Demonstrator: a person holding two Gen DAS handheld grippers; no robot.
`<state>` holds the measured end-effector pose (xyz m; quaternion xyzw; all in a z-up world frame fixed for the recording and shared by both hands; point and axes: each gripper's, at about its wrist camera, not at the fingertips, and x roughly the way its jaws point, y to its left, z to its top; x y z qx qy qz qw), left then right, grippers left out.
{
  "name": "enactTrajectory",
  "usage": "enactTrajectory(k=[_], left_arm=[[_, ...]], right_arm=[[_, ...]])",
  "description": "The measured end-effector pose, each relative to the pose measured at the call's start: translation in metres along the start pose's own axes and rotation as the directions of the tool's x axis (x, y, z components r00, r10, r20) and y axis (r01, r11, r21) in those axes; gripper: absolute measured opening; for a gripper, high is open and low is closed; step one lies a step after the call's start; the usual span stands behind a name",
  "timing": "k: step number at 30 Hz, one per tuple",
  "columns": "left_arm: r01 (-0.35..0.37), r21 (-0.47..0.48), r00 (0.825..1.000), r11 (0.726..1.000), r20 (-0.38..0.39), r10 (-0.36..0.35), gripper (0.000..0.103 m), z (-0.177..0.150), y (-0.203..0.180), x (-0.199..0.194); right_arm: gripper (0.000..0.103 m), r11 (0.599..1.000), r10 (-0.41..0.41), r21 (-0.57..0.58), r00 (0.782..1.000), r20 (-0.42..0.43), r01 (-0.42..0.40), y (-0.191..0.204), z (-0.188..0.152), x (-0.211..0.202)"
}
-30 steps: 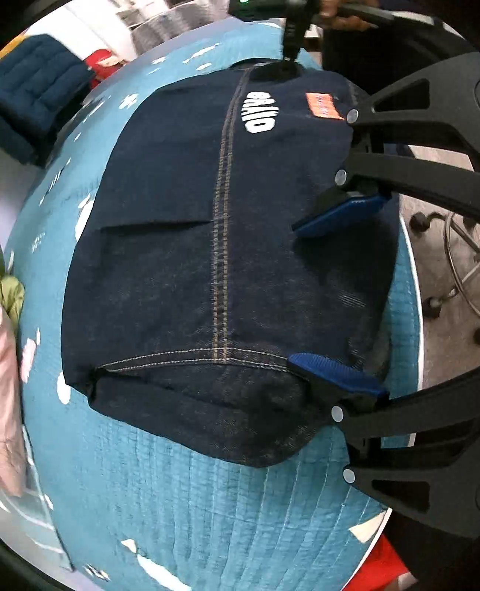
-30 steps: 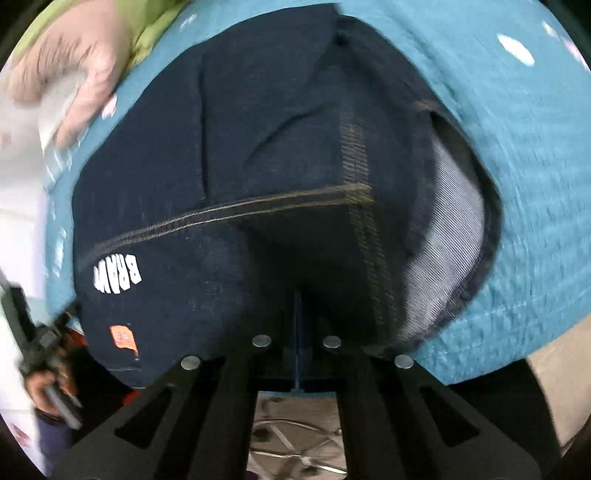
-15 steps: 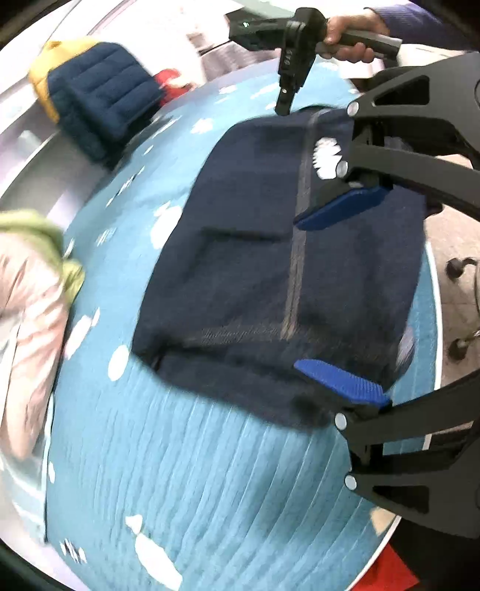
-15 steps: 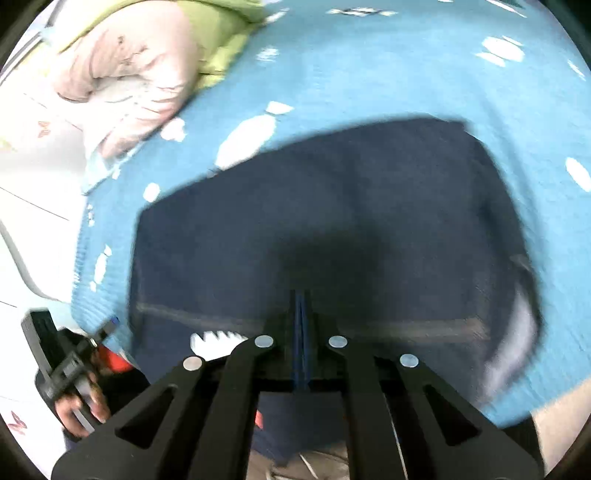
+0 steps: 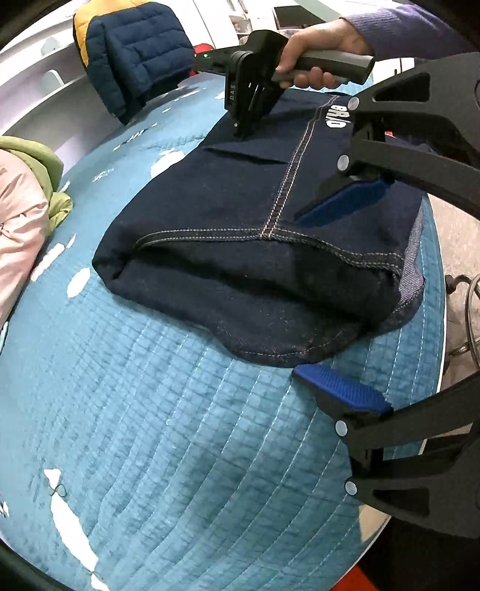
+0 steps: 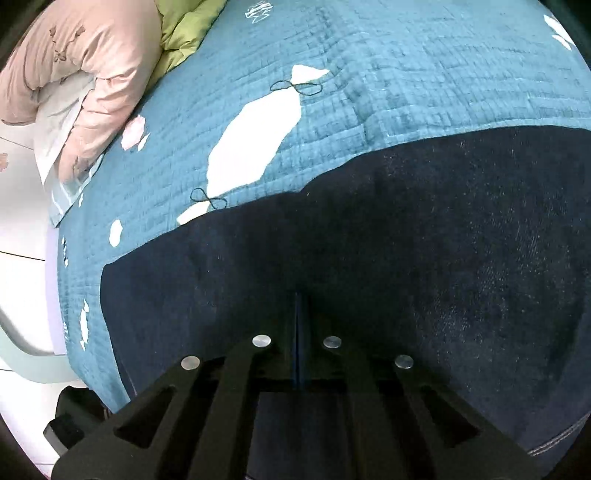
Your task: Fold large clothes
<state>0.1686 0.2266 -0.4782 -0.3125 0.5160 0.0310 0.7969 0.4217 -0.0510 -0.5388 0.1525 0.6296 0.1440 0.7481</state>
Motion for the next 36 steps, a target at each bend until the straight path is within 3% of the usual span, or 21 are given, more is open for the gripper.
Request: enactTrajectory(k=[3,8,14,18,22,24,27,33,36], left_arm=[[0.007,0.002,1.0,1.0,-0.002,-0.007,0.081,-0.001,-0.002,0.001],[0.018,0.007,1.0,1.0,-0.001,-0.018,0.081,-0.004,-0.001,0.002],[0.047,-0.043,0.999,0.998,-0.014,-0.048,0.082,-0.011,0.002,-0.004],[0.07,-0.089,0.997,0.994,-0.025,-0.073,0.082,-0.019,0.005,-0.009],[0.066,-0.1,0.997,0.993,-0.026,-0.069,0.082,-0.028,0.004,-0.01],[0.051,-0.094,0.998,0.994,-0.026,-0.054,0.083,-0.031,0.001,-0.008],[0.036,-0.098,0.999,0.995,-0.029,-0.039,0.083,-0.033,-0.002,-0.008],[0.076,-0.154,0.996,0.985,-0.036,-0.083,0.082,-0.036,-0.001,-0.008],[0.099,-0.209,0.994,0.973,-0.035,-0.108,0.082,-0.044,0.002,-0.01]], right_arm=[[0.0,1.0,0.006,-0.015,1.0,-0.008,-0.006,0.0,-0.016,-0.014],[0.0,0.998,0.061,0.0,0.995,-0.078,-0.061,-0.008,-0.076,-0.042],[0.0,0.98,0.161,0.124,0.985,-0.052,-0.154,-0.038,-0.096,-0.02],[0.0,0.988,0.129,0.096,0.991,-0.045,-0.124,-0.023,-0.112,-0.038],[0.0,0.991,0.12,0.07,0.989,-0.087,-0.114,-0.02,-0.15,-0.046],[0.0,0.991,0.119,0.075,0.99,-0.077,-0.114,-0.032,-0.158,-0.036],[0.0,0.974,0.189,0.135,0.98,-0.055,-0.181,-0.046,-0.16,-0.029],[0.0,0.964,0.225,0.149,0.974,-0.025,-0.219,-0.046,-0.16,-0.034],[0.005,0.959,0.247,0.147,0.969,-0.009,-0.243,-0.045,-0.164,-0.039]])
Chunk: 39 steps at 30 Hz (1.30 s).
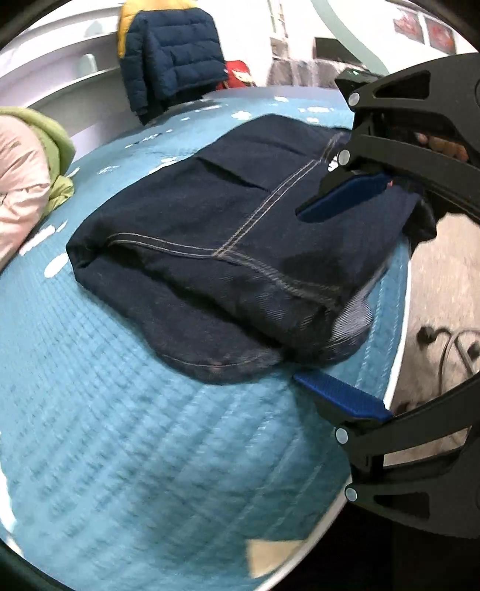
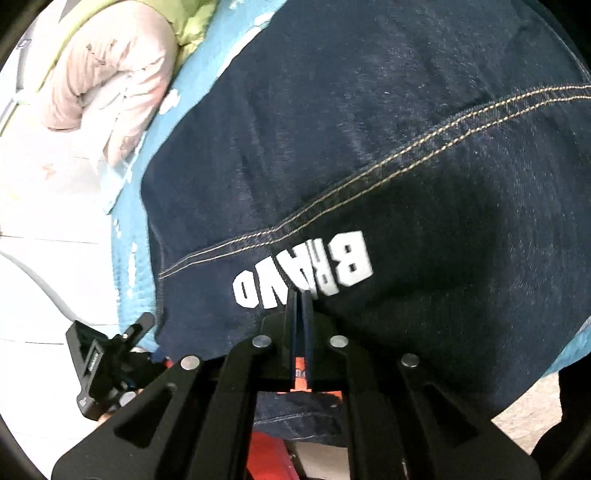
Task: Fold large clothes
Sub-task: 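Press the folded jacket flat and grasp its edge with the left gripper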
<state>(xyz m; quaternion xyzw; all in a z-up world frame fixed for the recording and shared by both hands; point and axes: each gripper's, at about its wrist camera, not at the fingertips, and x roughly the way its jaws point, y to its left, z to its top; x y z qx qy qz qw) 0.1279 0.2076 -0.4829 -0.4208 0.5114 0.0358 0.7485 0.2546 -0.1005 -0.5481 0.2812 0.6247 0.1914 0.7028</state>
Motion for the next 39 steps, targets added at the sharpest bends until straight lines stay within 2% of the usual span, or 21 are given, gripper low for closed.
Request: enactTrajectory(k=[1,3,5,8,9,10,12,14,15,19,21,24,27,30,32,39], left_arm=[[0.0,-0.006,1.0,1.0,0.001,0.0,0.082,-0.003,0.0,0.0],[-0.003,-0.002,1.0,1.0,0.001,0.003,0.082,-0.008,-0.001,0.0],[-0.003,-0.008,1.0,1.0,-0.006,0.003,0.081,-0.012,-0.002,0.002],[-0.042,0.022,0.999,0.999,0.002,0.042,0.074,-0.013,-0.007,0.003],[-0.037,0.023,0.999,0.999,0.009,0.036,0.065,-0.012,-0.007,0.002],[-0.038,0.019,0.999,0.999,0.014,0.038,0.061,-0.013,-0.006,0.002],[-0.038,0.02,0.999,0.999,0.02,0.038,0.039,-0.011,-0.004,0.0],[-0.051,0.024,0.998,0.998,0.032,0.05,0.024,-0.01,-0.002,-0.003],[-0.045,0.027,0.998,0.999,0.04,0.044,0.021,-0.009,-0.003,-0.006],[-0.033,0.087,0.996,0.996,0.083,0.025,0.018,-0.011,-0.019,-0.023],[-0.014,0.128,0.995,0.992,0.103,0.0,0.018,-0.01,-0.032,-0.035],[0.022,0.172,0.993,0.985,0.112,-0.042,0.018,-0.009,-0.052,-0.047],[0.047,0.22,0.991,0.974,0.114,-0.074,0.018,-0.013,-0.075,-0.054],[0.061,0.244,0.991,0.968,0.097,-0.087,0.018,-0.013,-0.09,-0.053],[0.064,0.235,0.992,0.97,0.09,-0.088,0.018,-0.012,-0.093,-0.051],[0.092,0.237,0.99,0.967,0.079,-0.114,0.018,-0.007,-0.1,-0.055]], right_arm=[[0.007,1.0,-0.009,-0.019,1.0,0.001,0.009,0.003,-0.002,-0.002],[0.022,0.998,-0.001,-0.056,1.0,0.02,0.002,0.008,-0.005,-0.009],[0.03,0.995,-0.01,-0.099,0.999,0.043,0.014,0.017,-0.01,-0.013],[0.032,0.985,-0.035,-0.163,0.996,0.081,0.048,0.028,-0.018,-0.02],[0.033,0.983,-0.045,-0.176,0.995,0.089,0.06,0.03,-0.02,-0.02],[0.034,0.979,-0.055,-0.193,0.994,0.097,0.073,0.032,-0.023,-0.02],[0.036,0.968,-0.08,-0.23,0.99,0.112,0.105,0.037,-0.028,-0.019],[0.038,0.947,-0.111,-0.285,0.985,0.134,0.146,0.045,-0.036,-0.018],[0.039,0.938,-0.119,-0.309,0.983,0.142,0.158,0.048,-0.039,-0.017],[0.044,0.87,-0.132,-0.444,0.969,0.208,0.214,0.072,-0.059,-0.015],[0.051,0.827,-0.107,-0.52,0.967,0.232,0.216,0.086,-0.07,-0.014],[0.057,0.767,-0.051,-0.608,0.963,0.265,0.208,0.108,-0.088,-0.01],[0.057,0.745,-0.016,-0.641,0.965,0.263,0.187,0.123,-0.095,0.003],[0.062,0.706,-0.043,-0.658,0.944,0.328,0.261,0.136,-0.095,0.017],[0.064,0.702,-0.037,-0.656,0.934,0.355,0.277,0.139,-0.09,0.021],[0.065,0.721,0.005,-0.647,0.931,0.364,0.249,0.138,-0.089,0.003]])
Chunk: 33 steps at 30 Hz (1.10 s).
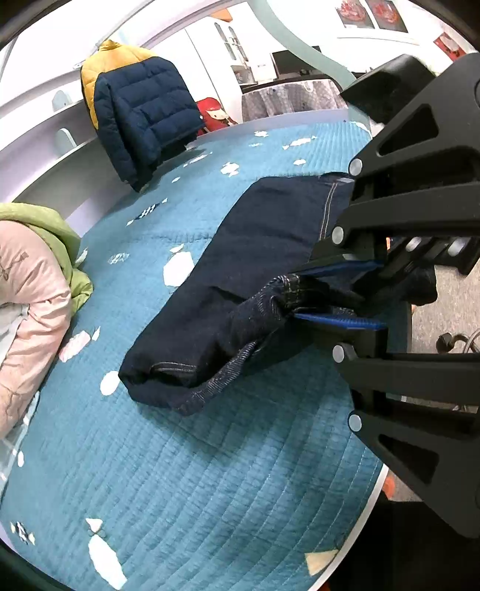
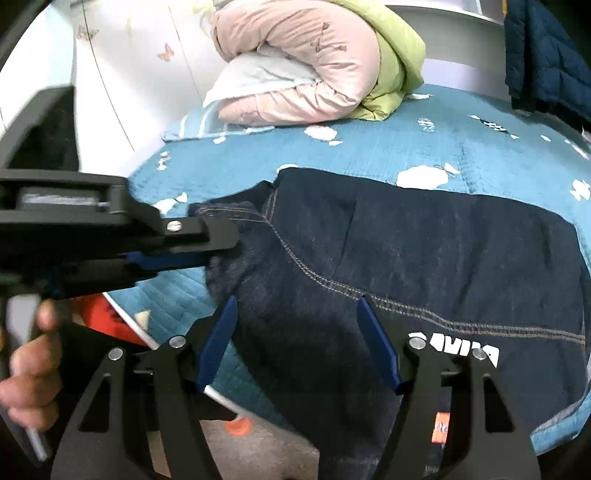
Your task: Fold large clothes
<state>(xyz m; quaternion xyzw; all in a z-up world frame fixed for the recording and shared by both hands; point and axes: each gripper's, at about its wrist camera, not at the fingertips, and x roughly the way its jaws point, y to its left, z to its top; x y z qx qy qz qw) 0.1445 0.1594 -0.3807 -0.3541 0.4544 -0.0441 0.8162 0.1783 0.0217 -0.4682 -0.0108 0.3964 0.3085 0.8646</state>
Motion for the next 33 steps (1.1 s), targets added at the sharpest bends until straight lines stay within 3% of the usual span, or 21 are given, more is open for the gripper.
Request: enactTrajectory(k=[6,10,11,13,14,15,19,21,23,26,28,30,33], left_arm=[[0.018,0.014,1.0,1.0,-0.009,-0.018,0.018,0.0,-0.01,0.003],[0.026,0.037,1.0,0.999,-0.018,-0.025,0.018,0.0,-0.021,0.003],[0.028,0.041,0.999,0.999,-0.021,-0.027,0.018,0.0,-0.023,0.004],[0.029,0.049,0.999,0.998,-0.023,-0.028,0.017,0.0,-0.027,0.004],[0.045,0.049,0.999,0.998,-0.023,-0.044,0.015,0.001,-0.028,0.004],[0.083,0.051,0.996,0.995,-0.018,-0.082,0.013,0.002,-0.032,0.002],[0.158,0.146,0.986,0.977,0.024,-0.163,0.014,0.004,-0.061,-0.016],[0.174,0.178,0.98,0.969,0.064,-0.187,0.023,0.007,-0.075,-0.029],[0.171,0.185,0.976,0.968,0.103,-0.192,0.026,0.011,-0.083,-0.038],[0.076,0.207,0.979,0.975,0.171,-0.112,0.036,0.016,-0.091,-0.041],[-0.021,0.2,0.983,0.98,0.184,-0.016,0.041,0.016,-0.093,-0.028],[-0.064,0.206,0.988,0.976,0.154,0.032,0.044,0.012,-0.095,-0.007],[-0.088,0.243,0.996,0.966,0.023,0.085,0.048,-0.001,-0.105,0.053]], right_arm=[[0.067,0.998,0.006,-0.061,1.0,-0.012,-0.007,0.014,-0.004,0.009],[0.067,1.0,0.016,-0.014,1.0,-0.007,-0.016,0.013,0.007,0.029],[0.064,1.0,0.011,-0.018,1.0,0.005,-0.011,0.014,0.01,0.03],[0.038,0.999,0.028,-0.03,0.999,0.036,-0.027,0.015,0.018,0.032],[0.02,0.999,0.041,-0.015,0.999,0.033,-0.04,0.013,0.021,0.033],[0.015,0.998,0.052,0.023,0.998,0.024,-0.053,0.007,0.025,0.035],[0.012,0.989,0.065,0.13,0.997,0.047,-0.071,-0.014,0.027,0.024],[0.011,0.972,0.091,0.208,0.993,0.073,-0.105,-0.029,0.028,0.011],[0.011,0.946,0.109,0.293,0.988,0.111,-0.138,-0.048,0.03,-0.005],[0.011,0.896,0.125,0.404,0.978,0.17,-0.184,-0.081,0.031,-0.033],[0.011,0.869,0.112,0.455,0.972,0.207,-0.197,-0.101,0.03,-0.053],[0.011,0.844,0.086,0.499,0.968,0.238,-0.197,-0.12,0.026,-0.074],[0.011,0.804,0.025,0.566,0.961,0.275,-0.183,-0.154,0.015,-0.104]])
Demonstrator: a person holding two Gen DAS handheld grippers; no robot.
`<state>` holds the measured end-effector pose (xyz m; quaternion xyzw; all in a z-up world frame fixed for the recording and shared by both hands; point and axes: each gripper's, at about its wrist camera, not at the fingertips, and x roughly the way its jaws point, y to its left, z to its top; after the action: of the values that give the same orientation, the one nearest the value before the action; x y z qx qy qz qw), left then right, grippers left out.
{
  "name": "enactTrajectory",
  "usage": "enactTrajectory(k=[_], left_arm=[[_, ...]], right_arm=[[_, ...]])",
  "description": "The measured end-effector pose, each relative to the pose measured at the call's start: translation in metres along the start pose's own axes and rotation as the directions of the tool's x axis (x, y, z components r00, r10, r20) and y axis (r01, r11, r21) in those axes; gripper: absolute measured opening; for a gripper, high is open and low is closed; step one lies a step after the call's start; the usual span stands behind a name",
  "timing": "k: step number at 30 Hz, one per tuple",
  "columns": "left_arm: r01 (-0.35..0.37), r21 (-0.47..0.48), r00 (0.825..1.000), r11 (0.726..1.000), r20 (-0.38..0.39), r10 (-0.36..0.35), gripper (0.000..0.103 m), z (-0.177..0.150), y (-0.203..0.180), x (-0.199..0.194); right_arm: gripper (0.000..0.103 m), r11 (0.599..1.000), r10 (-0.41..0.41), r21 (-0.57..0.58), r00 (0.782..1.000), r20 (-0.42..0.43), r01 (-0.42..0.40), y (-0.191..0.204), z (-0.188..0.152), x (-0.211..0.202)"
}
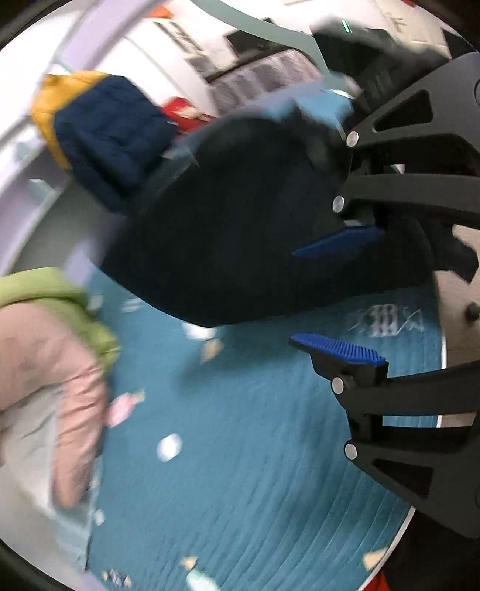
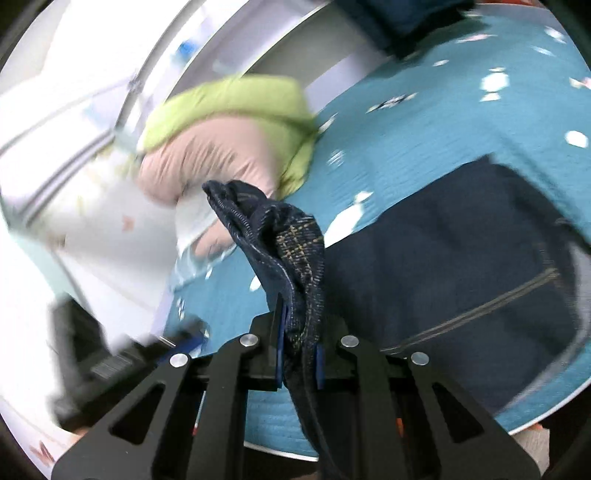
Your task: Fold large clothes
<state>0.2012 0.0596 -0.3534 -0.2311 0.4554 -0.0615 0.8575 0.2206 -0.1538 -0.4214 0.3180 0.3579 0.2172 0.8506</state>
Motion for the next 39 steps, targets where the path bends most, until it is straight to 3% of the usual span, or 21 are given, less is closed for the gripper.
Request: enactTrajectory(k=[2,3,7,11,18,20,22,27,30,32,34,36,37,39], left_arm=[[-0.01,0.037,0.998,0.999,-0.057,0.012,0.049,-0.009,-0.012,0.029],[-0.024,0.065,0.996,0.998,-0.083,0.029,0.055,-0.015,-0.022,0.045],[-0.039,0.125,0.989,0.991,-0.138,0.056,0.061,-0.033,-0.046,0.083],[-0.063,0.196,0.98,0.979,-0.175,0.098,0.064,-0.047,-0.062,0.111],[-0.076,0.195,0.97,0.978,-0.214,0.118,0.064,-0.057,-0.063,0.13],[-0.081,0.206,0.967,0.975,-0.221,0.127,0.064,-0.056,-0.064,0.133],[-0.084,0.226,0.966,0.971,-0.219,0.135,0.064,-0.055,-0.068,0.135],[-0.065,0.237,0.967,0.969,-0.226,0.12,0.064,-0.06,-0.072,0.13],[-0.048,0.235,0.967,0.971,-0.232,0.104,0.064,-0.059,-0.074,0.125],[-0.02,0.22,0.97,0.975,-0.233,0.072,0.064,-0.056,-0.075,0.117],[-0.002,0.222,0.975,0.975,-0.216,0.051,0.065,-0.05,-0.08,0.107],[0.016,0.227,0.981,0.974,-0.19,0.028,0.068,-0.042,-0.088,0.097],[0.032,0.231,0.984,0.972,-0.178,0.01,0.069,-0.037,-0.095,0.092],[0.071,0.242,0.984,0.968,-0.178,-0.028,0.071,-0.03,-0.107,0.092]], right_arm=[[0.011,0.999,-0.044,0.022,0.998,0.036,0.043,-0.019,0.009,-0.018],[0.011,0.997,-0.067,0.042,0.996,0.052,0.065,-0.03,0.013,-0.026],[0.011,0.98,-0.176,0.112,0.98,0.088,0.166,-0.08,0.022,-0.05],[0.011,0.939,-0.281,0.212,0.959,0.018,0.271,-0.142,0.015,-0.047],[0.018,0.906,-0.313,0.28,0.948,-0.062,0.317,-0.175,0.004,-0.038],[0.025,0.896,-0.311,0.308,0.947,-0.08,0.32,-0.179,-0.002,-0.05],[0.025,0.878,-0.342,0.325,0.936,-0.088,0.351,-0.177,0.003,-0.066],[0.025,0.925,-0.336,0.193,0.942,0.012,0.327,-0.142,0.028,-0.098],[0.025,0.957,-0.268,0.106,0.963,-0.026,0.269,-0.126,0.052,-0.075],[0.025,0.959,-0.271,0.066,0.96,-0.068,0.276,-0.127,0.067,-0.047],[0.02,0.948,-0.298,0.068,0.945,-0.137,0.31,-0.143,0.071,-0.022],[0.0,0.9,-0.393,0.087,0.882,-0.259,0.426,-0.176,0.065,0.002],[0.0,0.892,-0.379,0.144,0.881,-0.284,0.429,-0.193,0.06,0.005],[0.0,0.897,-0.289,0.26,0.918,-0.271,0.359,-0.21,0.057,-0.002]])
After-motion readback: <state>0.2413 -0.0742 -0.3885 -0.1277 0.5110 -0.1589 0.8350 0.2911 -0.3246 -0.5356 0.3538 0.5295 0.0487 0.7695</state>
